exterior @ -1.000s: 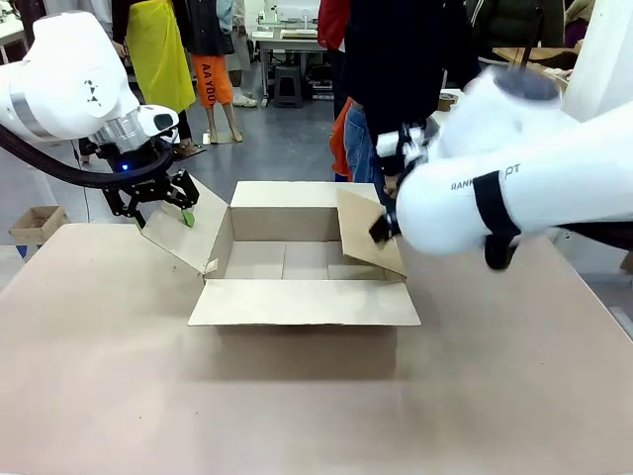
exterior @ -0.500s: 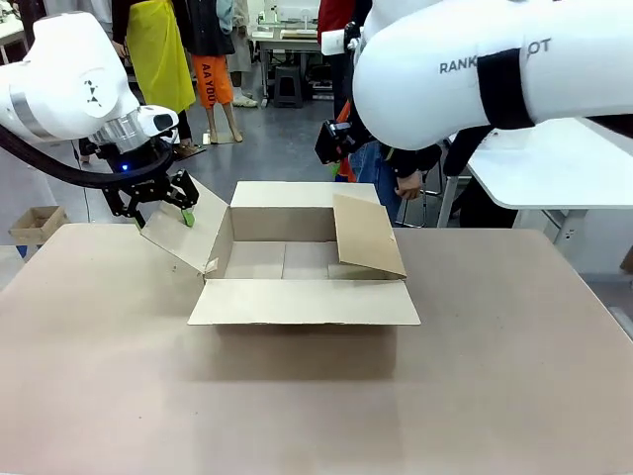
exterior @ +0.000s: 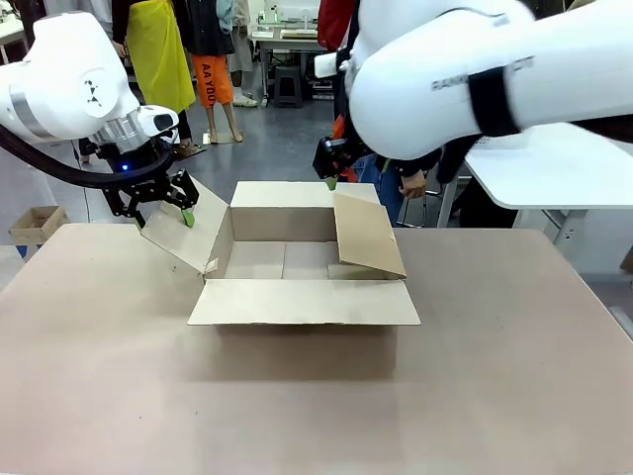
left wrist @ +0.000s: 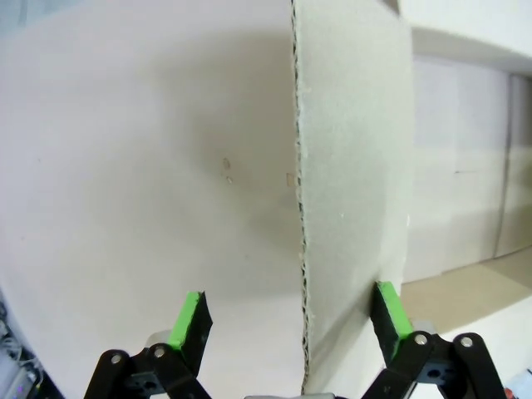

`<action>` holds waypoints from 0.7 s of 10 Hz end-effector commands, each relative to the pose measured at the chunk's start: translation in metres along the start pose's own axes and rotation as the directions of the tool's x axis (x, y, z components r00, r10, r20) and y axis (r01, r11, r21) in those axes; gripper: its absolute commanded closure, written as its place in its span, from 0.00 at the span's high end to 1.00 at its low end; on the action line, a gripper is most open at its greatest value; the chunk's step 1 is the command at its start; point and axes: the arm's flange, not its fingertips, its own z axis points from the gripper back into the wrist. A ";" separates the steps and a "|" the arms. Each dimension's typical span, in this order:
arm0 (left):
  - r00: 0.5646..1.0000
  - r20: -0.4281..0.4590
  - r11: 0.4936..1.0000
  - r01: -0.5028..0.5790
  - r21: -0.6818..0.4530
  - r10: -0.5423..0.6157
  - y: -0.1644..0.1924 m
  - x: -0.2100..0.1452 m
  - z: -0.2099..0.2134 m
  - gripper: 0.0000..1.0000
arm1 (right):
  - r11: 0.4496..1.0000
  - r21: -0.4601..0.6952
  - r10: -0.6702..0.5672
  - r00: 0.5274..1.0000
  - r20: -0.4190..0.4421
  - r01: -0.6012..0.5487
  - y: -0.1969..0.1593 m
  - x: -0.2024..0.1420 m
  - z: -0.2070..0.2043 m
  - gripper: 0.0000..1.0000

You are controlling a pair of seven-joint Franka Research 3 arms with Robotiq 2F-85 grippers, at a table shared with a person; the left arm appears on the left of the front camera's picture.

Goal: Pack the gift set into the box.
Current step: Place both hands on the side flaps of the Package Box and spread them outward.

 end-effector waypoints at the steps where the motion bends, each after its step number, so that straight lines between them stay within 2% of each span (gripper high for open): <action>1: 1.000 -0.002 1.000 -0.011 0.013 0.011 -0.001 -0.001 0.004 1.00 | 0.993 -0.024 -0.116 0.982 -0.147 0.114 0.021 0.068 -0.056 1.00; 2: 1.000 -0.002 1.000 -0.011 0.013 0.011 -0.001 -0.001 0.004 1.00 | 0.982 -0.076 -0.180 0.971 -0.156 0.170 0.021 0.078 -0.081 1.00; 3: 1.000 -0.002 1.000 -0.011 0.013 0.011 -0.001 -0.001 0.004 1.00 | 0.954 -0.207 -0.253 0.954 -0.161 0.218 0.018 0.084 -0.104 1.00; 5: 1.000 -0.002 1.000 -0.011 0.013 0.011 -0.001 -0.001 0.004 1.00 | 0.914 -0.347 -0.290 0.937 -0.195 0.210 0.014 0.082 -0.142 1.00; 6: 1.000 -0.002 1.000 -0.011 0.013 0.011 -0.001 -0.001 0.004 1.00 | 0.887 -0.407 -0.311 0.935 -0.172 0.219 0.011 0.076 -0.144 1.00; 7: 1.000 -0.002 1.000 -0.011 0.013 0.011 -0.001 -0.001 0.004 1.00 | 0.887 -0.422 -0.289 0.938 -0.194 0.186 0.010 0.071 -0.144 1.00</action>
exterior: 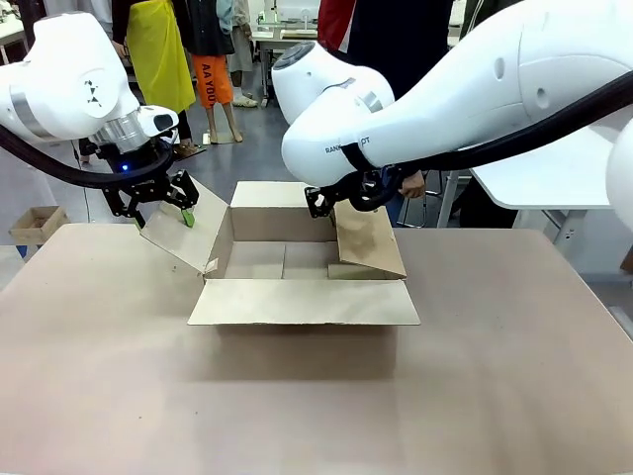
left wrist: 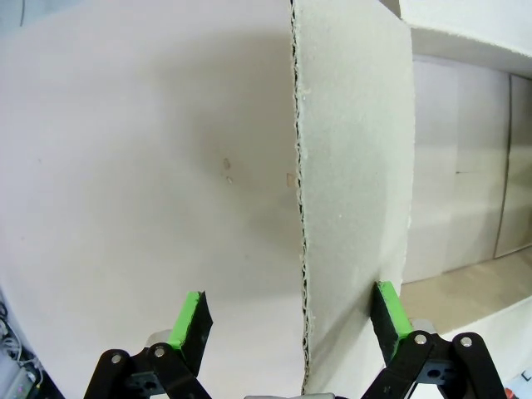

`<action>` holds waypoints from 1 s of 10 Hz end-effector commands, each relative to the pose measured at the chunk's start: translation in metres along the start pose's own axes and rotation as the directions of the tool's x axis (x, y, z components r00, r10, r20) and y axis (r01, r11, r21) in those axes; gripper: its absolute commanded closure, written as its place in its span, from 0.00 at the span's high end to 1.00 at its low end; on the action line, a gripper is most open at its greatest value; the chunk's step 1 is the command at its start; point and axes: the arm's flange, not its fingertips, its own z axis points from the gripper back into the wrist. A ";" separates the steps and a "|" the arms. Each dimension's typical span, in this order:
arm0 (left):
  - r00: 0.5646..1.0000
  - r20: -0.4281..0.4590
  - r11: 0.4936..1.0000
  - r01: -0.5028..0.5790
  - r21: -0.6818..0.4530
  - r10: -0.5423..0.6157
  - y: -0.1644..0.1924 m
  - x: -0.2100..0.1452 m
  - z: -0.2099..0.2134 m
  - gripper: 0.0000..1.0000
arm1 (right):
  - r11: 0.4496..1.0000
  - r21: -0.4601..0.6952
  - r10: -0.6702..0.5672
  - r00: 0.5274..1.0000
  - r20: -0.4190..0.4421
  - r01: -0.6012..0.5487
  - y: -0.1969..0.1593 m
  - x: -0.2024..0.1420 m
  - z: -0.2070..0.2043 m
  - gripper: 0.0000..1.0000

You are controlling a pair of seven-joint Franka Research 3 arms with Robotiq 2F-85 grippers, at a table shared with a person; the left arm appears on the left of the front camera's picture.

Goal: Pack the gift set into the box.
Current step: Place both hands on the side flaps of the Package Box and spread them outward.

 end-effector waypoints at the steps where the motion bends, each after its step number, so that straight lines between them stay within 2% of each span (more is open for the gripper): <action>1: 1.000 -0.003 1.000 -0.011 0.013 0.011 -0.001 -0.001 0.004 1.00 | 0.998 -0.067 0.010 0.999 -0.032 -0.012 -0.001 -0.003 0.005 1.00; 3: 1.000 -0.003 1.000 -0.011 0.013 0.011 -0.001 -0.001 0.004 1.00 | 0.991 -0.134 0.002 1.000 -0.027 -0.006 -0.009 -0.007 0.000 1.00; 7: 1.000 -0.003 1.000 -0.011 0.013 0.011 -0.001 -0.001 0.004 1.00 | 0.989 -0.148 -0.017 0.998 0.057 0.026 -0.052 -0.020 0.037 1.00; 10: 1.000 -0.003 1.000 -0.011 0.013 0.011 -0.001 -0.001 0.004 1.00 | 0.993 -0.076 -0.081 0.995 0.062 0.086 -0.107 -0.040 0.046 1.00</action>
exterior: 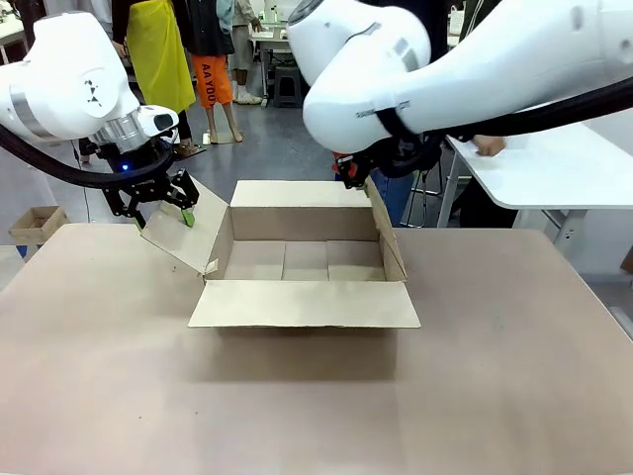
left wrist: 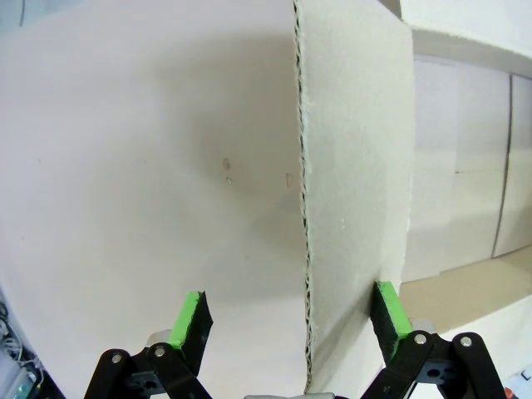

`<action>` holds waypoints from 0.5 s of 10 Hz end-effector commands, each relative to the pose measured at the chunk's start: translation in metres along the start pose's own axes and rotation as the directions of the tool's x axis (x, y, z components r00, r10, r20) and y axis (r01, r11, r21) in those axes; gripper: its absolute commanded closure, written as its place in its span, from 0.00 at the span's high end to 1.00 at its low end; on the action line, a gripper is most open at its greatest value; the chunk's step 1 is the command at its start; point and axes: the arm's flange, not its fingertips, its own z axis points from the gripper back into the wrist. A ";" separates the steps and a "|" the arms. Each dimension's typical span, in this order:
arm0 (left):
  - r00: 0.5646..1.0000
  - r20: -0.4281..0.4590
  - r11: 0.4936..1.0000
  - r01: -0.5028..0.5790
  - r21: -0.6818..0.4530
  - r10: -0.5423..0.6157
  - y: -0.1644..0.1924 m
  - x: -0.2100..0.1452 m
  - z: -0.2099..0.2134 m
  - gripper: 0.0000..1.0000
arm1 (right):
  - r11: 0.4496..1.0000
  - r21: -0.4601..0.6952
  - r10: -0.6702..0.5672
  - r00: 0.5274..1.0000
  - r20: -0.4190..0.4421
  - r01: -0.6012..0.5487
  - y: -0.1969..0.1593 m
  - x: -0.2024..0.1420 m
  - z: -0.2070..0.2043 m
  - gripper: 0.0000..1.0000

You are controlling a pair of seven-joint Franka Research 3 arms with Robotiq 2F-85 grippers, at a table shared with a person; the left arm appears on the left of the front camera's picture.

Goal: Pack the gift set into the box.
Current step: Place both hands on the side flaps of the Package Box and spread them outward.

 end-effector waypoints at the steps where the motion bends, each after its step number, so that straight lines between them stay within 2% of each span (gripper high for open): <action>1: 1.000 -0.003 1.000 -0.011 0.013 0.011 0.000 -0.001 0.003 1.00 | 0.995 0.089 -0.048 0.999 0.002 0.048 -0.042 -0.029 -0.017 1.00; 3: 1.000 -0.003 1.000 -0.011 0.013 0.011 0.000 -0.001 0.003 1.00 | 0.978 0.193 -0.081 0.997 -0.011 0.082 -0.076 -0.042 -0.033 1.00; 5: 1.000 -0.003 1.000 -0.011 0.013 0.011 0.000 -0.001 0.003 1.00 | 0.923 0.369 -0.117 0.993 -0.013 0.114 -0.097 -0.053 -0.060 1.00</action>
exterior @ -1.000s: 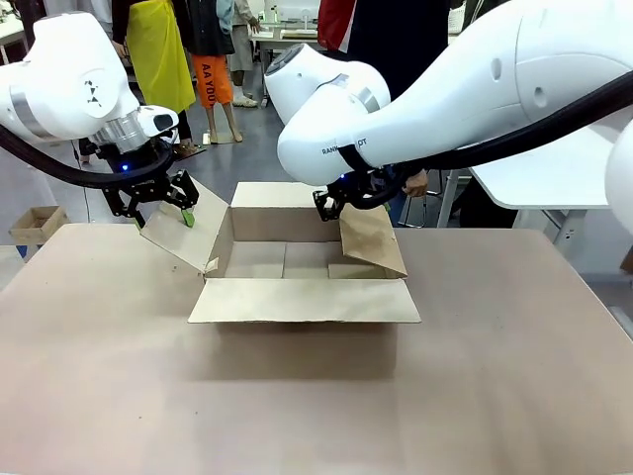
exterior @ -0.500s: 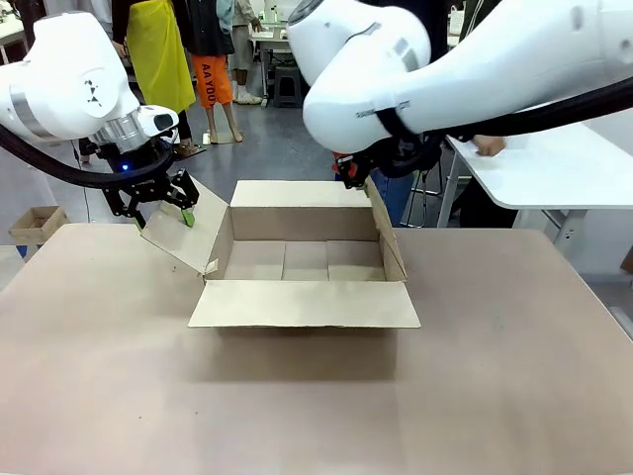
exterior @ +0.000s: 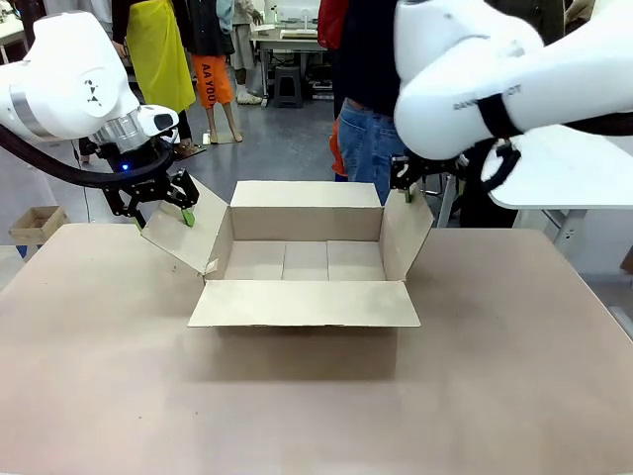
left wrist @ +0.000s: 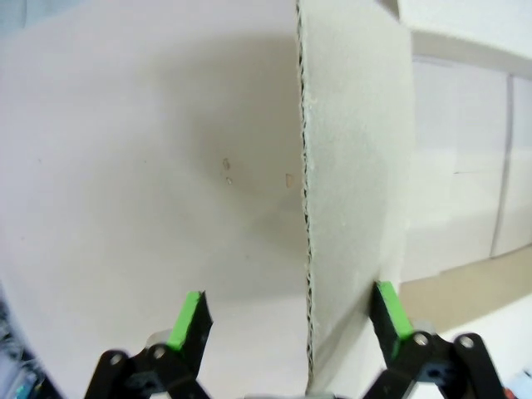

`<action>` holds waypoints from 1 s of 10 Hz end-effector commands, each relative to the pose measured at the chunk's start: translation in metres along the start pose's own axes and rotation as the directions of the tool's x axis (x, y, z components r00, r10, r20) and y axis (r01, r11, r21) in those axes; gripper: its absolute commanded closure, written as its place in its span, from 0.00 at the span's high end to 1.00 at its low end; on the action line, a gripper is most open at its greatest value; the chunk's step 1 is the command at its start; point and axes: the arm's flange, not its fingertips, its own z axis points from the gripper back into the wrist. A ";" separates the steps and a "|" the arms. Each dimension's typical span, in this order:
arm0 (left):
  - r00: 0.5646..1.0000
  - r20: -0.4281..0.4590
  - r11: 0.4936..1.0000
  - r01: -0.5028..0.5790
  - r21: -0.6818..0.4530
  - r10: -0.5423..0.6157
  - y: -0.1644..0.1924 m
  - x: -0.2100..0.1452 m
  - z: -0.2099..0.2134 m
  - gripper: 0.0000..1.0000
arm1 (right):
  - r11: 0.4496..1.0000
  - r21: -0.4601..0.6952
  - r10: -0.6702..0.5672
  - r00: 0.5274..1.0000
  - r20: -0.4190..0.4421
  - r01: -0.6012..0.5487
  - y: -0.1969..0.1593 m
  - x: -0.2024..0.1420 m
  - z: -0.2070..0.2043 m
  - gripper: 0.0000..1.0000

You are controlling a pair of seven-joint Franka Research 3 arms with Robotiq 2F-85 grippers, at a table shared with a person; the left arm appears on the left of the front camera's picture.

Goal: Pack the gift set into the box.
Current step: Place both hands on the side flaps of the Package Box and spread them outward.

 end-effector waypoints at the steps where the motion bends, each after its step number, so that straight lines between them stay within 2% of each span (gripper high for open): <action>1: 1.000 -0.004 1.000 -0.012 0.013 0.012 0.000 -0.001 0.003 1.00 | 0.979 0.204 0.001 1.000 0.002 -0.002 -0.026 -0.019 -0.026 1.00; 2: 1.000 -0.004 1.000 -0.012 0.013 0.012 0.000 -0.001 0.003 1.00 | 0.968 0.251 -0.028 1.000 -0.004 0.028 -0.035 -0.023 -0.039 1.00; 4: 1.000 -0.004 1.000 -0.012 0.013 0.012 0.000 -0.001 0.003 1.00 | 0.954 0.273 -0.128 0.992 -0.014 0.127 -0.049 -0.030 -0.057 1.00; 5: 1.000 -0.004 1.000 -0.012 0.013 0.012 0.000 -0.001 0.003 1.00 | 0.962 0.244 -0.112 0.993 -0.043 0.119 -0.043 -0.030 -0.063 1.00; 6: 1.000 -0.004 1.000 -0.012 0.013 0.012 0.000 -0.001 0.003 1.00 | 0.967 0.231 -0.110 0.994 -0.015 0.110 -0.041 -0.022 -0.056 1.00; 10: 1.000 -0.004 1.000 -0.012 0.013 0.012 0.000 -0.001 0.003 1.00 | 0.967 0.231 -0.110 0.994 -0.015 0.110 -0.041 -0.022 -0.056 1.00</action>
